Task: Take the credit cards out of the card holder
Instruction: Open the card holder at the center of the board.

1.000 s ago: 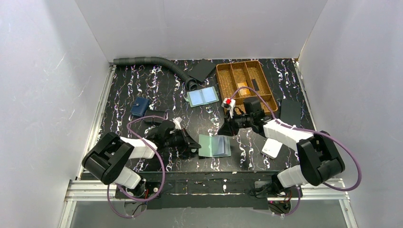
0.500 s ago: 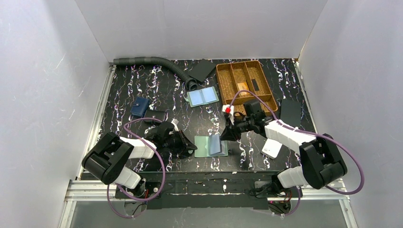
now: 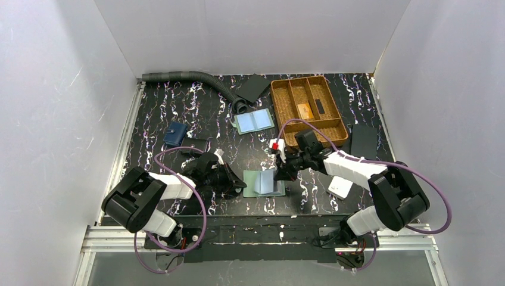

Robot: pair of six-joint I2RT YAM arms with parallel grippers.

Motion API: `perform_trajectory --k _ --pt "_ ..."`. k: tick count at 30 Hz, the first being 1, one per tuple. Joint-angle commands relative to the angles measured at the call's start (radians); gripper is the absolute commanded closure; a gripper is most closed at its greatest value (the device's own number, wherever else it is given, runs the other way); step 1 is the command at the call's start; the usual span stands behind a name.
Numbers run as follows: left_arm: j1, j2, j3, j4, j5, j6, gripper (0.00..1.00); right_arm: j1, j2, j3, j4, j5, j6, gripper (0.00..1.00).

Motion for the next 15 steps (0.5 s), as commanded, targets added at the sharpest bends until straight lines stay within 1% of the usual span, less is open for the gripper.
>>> perform_trajectory --k 1,8,12,15 --pt "0.008 -0.003 0.002 -0.087 -0.062 0.045 1.00 0.054 0.022 0.049 0.017 0.003 0.016 0.91" --pt "0.006 0.017 0.007 -0.086 -0.042 0.048 1.00 0.160 0.058 0.126 0.012 -0.017 0.054 0.90" --pt "0.008 0.018 0.003 -0.086 -0.042 0.047 1.00 0.190 0.158 0.210 -0.028 -0.024 0.058 0.88" --pt "0.008 0.002 -0.003 -0.087 -0.054 0.043 0.94 0.212 0.231 0.273 -0.089 -0.041 0.056 0.87"
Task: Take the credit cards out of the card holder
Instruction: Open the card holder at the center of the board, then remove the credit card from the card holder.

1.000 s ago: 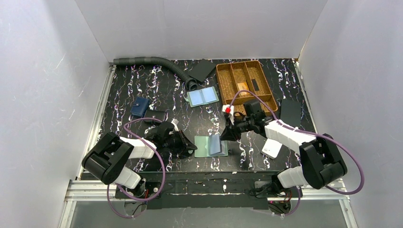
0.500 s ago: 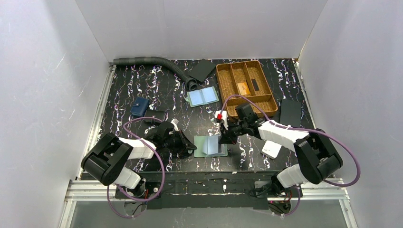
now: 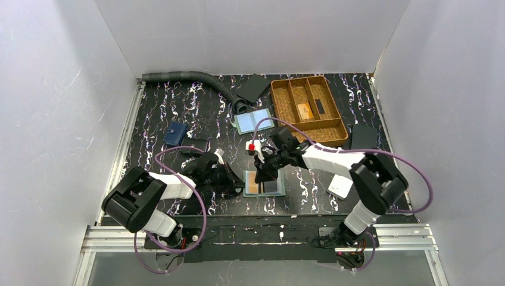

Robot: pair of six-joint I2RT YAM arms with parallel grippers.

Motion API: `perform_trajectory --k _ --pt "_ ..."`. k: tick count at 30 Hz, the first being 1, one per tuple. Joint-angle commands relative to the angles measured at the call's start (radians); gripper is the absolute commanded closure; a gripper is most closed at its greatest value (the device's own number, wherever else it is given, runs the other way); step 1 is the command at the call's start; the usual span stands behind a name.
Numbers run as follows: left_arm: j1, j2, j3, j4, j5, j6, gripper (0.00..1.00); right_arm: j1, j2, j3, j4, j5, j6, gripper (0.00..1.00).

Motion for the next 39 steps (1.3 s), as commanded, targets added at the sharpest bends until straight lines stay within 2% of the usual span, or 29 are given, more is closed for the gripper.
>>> perform_trajectory --k 1,5,8,10,14,20,25,31,39 --pt "0.007 -0.011 -0.011 -0.080 -0.065 0.031 0.90 0.023 0.092 0.098 -0.086 -0.033 0.009 0.86" --pt "0.007 -0.086 -0.032 -0.093 -0.100 0.026 0.81 0.023 0.092 0.093 -0.103 -0.015 -0.009 0.83" --pt "0.007 -0.165 -0.040 -0.134 -0.132 0.039 0.75 0.015 0.067 0.077 -0.115 -0.015 -0.037 0.78" --pt "0.008 -0.224 -0.041 -0.168 -0.151 0.062 0.70 0.004 0.058 0.075 -0.135 -0.025 -0.070 0.74" --pt "0.008 -0.346 -0.028 -0.266 -0.189 0.148 0.58 -0.024 0.070 0.074 -0.171 -0.058 -0.112 0.73" --pt "0.009 -0.434 -0.006 -0.297 -0.105 0.225 0.45 -0.028 0.102 0.088 -0.188 -0.052 -0.124 0.73" --pt "0.009 -0.381 0.030 -0.232 0.032 0.223 0.45 -0.067 0.116 0.098 -0.206 -0.083 -0.128 0.72" --pt "0.008 -0.296 0.045 -0.108 0.129 0.190 0.47 -0.097 0.130 0.099 -0.218 -0.103 -0.133 0.72" --pt "0.001 -0.135 0.067 -0.051 0.159 0.133 0.48 -0.102 0.154 0.113 -0.243 -0.111 -0.148 0.73"
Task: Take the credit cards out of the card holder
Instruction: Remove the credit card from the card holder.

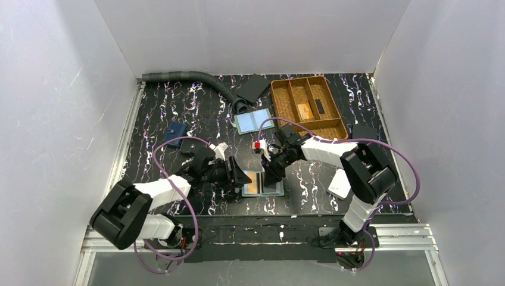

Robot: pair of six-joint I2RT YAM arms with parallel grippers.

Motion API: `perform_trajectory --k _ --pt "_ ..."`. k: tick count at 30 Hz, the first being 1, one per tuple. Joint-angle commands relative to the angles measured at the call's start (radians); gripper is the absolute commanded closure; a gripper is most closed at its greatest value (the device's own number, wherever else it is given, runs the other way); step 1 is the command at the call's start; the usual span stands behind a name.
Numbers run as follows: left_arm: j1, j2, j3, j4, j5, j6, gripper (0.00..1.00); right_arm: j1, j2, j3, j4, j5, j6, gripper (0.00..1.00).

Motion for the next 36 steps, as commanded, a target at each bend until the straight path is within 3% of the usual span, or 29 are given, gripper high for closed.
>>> perform_trajectory --k 1,22,29,36 --pt "-0.004 0.060 0.036 0.046 0.041 -0.029 0.49 -0.001 0.014 0.033 -0.027 -0.026 -0.024 0.73" --pt "-0.017 0.091 0.049 -0.045 -0.058 -0.001 0.47 -0.008 0.038 0.043 -0.043 -0.030 -0.033 0.73" --pt "-0.025 0.077 0.059 -0.044 -0.041 -0.013 0.59 -0.009 0.039 0.046 -0.047 -0.029 -0.038 0.73" --pt "-0.026 0.043 0.068 -0.043 -0.009 -0.028 0.62 -0.010 0.041 0.051 -0.058 -0.043 -0.041 0.73"
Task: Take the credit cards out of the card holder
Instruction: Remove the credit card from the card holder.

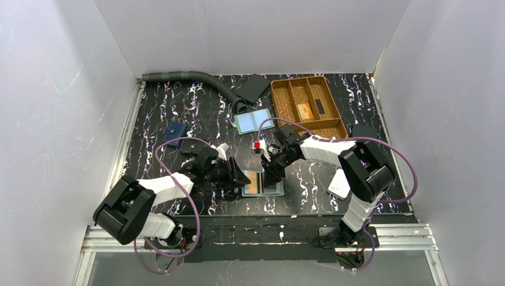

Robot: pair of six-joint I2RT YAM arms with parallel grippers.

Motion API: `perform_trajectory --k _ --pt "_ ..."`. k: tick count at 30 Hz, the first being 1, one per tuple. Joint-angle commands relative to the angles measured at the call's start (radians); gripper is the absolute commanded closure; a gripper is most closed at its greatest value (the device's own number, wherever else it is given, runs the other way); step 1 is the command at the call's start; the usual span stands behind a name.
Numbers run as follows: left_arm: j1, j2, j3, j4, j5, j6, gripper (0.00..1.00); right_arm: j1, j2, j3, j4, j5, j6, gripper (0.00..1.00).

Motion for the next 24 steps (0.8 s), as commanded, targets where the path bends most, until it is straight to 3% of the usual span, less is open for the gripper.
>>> perform_trajectory --k 1,13,17,24 --pt "-0.008 -0.037 0.039 -0.013 0.037 -0.003 0.63 -0.007 0.015 0.035 -0.037 -0.022 -0.024 0.73" --pt "-0.030 -0.017 0.066 0.044 0.087 -0.026 0.65 -0.082 0.015 0.046 -0.034 -0.174 0.046 0.71" --pt "-0.037 -0.001 0.075 0.062 0.097 -0.032 0.64 -0.095 0.014 0.043 -0.018 -0.220 0.086 0.64" --pt "-0.056 0.050 0.100 0.098 0.123 -0.041 0.64 -0.120 0.017 0.002 0.176 -0.277 0.353 0.54"
